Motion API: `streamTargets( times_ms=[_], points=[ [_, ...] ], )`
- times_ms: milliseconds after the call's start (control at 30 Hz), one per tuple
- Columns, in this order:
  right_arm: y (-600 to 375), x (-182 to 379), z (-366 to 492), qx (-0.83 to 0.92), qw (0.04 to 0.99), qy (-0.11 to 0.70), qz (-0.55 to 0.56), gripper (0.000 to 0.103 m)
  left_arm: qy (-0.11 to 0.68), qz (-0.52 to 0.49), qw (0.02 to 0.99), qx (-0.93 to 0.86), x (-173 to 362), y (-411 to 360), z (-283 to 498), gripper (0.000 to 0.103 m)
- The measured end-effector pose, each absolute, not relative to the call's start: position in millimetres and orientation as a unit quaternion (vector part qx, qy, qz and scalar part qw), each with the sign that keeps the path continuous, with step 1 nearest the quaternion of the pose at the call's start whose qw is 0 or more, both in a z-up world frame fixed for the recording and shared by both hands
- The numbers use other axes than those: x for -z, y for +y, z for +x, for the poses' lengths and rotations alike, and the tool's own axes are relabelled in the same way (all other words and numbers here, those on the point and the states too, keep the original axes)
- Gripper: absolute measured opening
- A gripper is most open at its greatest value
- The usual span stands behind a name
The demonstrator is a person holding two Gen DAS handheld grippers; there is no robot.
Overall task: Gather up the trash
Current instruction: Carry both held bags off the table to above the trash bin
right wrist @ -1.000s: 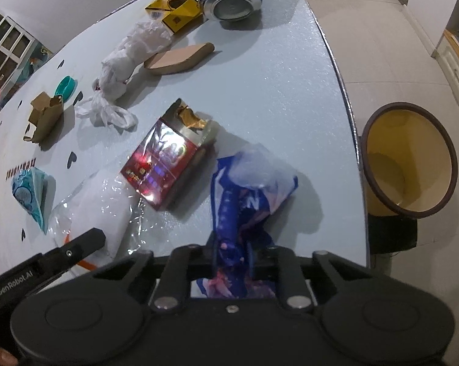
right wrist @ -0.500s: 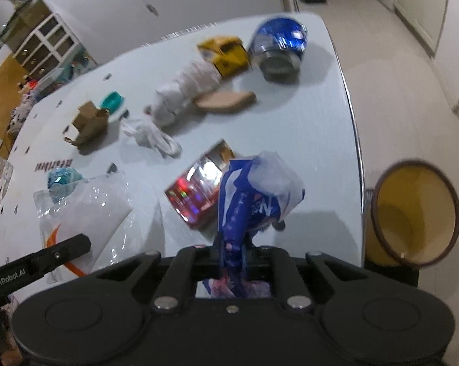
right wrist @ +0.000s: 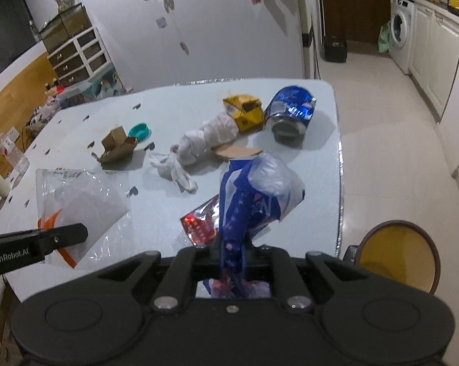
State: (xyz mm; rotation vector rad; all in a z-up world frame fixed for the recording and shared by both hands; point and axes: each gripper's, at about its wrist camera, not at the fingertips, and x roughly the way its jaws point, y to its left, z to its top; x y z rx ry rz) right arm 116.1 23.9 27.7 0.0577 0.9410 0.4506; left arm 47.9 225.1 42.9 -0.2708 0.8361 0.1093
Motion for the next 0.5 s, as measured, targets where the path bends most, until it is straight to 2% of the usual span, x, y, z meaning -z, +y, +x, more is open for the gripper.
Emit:
streamTargets(
  times_ms=[500],
  points=[
    [-54.8, -30.2, 130.8, -0.220, 0.867, 0.444, 0.048, 0.010, 0.399, -0.103, 0.910, -0.052, -53.2, 137.5, 72.7, 0.009]
  ],
)
